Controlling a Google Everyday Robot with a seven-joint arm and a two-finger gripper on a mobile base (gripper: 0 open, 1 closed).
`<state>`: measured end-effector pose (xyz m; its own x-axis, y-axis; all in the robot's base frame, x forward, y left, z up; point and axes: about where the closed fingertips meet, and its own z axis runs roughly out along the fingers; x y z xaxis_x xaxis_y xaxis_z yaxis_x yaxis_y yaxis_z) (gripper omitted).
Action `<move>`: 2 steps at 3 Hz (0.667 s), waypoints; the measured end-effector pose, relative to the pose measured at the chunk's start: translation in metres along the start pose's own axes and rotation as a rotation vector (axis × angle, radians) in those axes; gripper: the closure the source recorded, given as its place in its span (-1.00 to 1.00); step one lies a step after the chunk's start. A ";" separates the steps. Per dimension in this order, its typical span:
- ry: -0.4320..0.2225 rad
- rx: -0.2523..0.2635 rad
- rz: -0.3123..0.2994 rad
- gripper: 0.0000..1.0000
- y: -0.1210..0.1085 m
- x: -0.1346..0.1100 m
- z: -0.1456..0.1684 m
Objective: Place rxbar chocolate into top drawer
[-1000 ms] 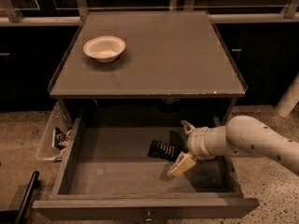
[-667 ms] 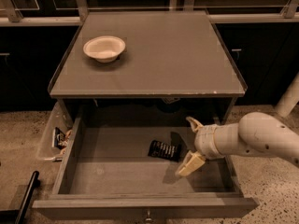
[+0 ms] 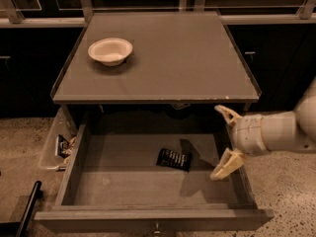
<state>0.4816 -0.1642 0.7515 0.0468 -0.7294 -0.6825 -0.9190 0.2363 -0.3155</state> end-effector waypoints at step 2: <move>0.009 0.103 -0.196 -1.00 -0.046 -0.057 -0.084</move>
Offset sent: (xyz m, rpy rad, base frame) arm 0.0199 -0.0349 0.1713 -0.1200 -0.3271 0.0892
